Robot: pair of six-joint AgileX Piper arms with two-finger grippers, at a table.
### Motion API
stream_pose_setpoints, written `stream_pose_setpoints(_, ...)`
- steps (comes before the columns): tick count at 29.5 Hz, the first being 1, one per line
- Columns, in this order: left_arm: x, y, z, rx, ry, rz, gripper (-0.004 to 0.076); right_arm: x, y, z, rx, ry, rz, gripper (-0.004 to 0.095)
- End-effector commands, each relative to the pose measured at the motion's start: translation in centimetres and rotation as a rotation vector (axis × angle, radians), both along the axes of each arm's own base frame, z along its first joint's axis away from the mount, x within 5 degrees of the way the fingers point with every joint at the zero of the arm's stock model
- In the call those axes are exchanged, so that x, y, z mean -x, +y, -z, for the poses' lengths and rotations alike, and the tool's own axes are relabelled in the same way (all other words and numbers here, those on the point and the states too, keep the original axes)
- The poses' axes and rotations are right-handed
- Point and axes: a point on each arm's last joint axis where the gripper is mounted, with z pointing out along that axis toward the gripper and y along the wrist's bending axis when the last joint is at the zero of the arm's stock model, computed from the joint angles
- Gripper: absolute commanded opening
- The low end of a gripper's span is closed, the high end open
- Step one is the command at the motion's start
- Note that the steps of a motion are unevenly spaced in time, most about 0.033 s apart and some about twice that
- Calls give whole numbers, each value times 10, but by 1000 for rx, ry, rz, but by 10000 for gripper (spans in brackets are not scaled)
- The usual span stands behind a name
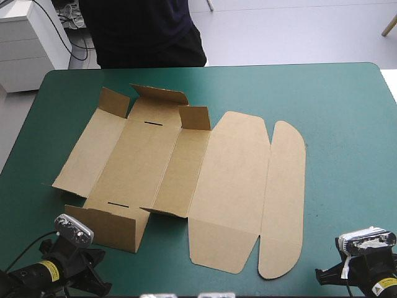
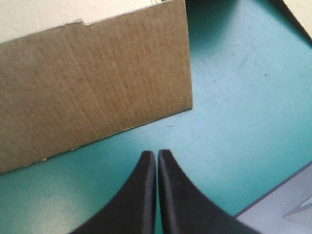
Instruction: Fold the box
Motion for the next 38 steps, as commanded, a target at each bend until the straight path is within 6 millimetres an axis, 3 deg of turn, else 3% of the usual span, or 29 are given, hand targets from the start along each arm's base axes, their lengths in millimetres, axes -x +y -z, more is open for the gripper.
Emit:
stream_pose_setpoints(1, -4, -3, -9, 44, -44, -5, -8, -3, 0, -12, -1, -77, 5, -2)
stream_pose_setpoints(11, -4, -3, -9, 44, -44, -5, -8, -3, 0, -12, 2, -78, -6, 5)
stream_pose_setpoints(15, -4, -3, -9, 44, -44, -5, -8, -3, 2, -12, -2, -78, -32, 82)
stream_pose_setpoints(23, -4, -3, -9, 44, -44, -5, -8, -3, 3, -13, -9, -79, -37, 557)
stream_pose_setpoints(25, -4, -3, -9, 44, -44, -5, -8, -3, 3, -14, -9, -83, -37, 615)
stream_pose_setpoints(32, -4, -3, -9, 44, -44, -5, -8, -1, 4, -37, -6, -91, -44, 623)
stream_pose_setpoints(38, -4, -3, -9, 44, -44, -5, -8, -20, 4, -66, 32, -39, -76, 622)
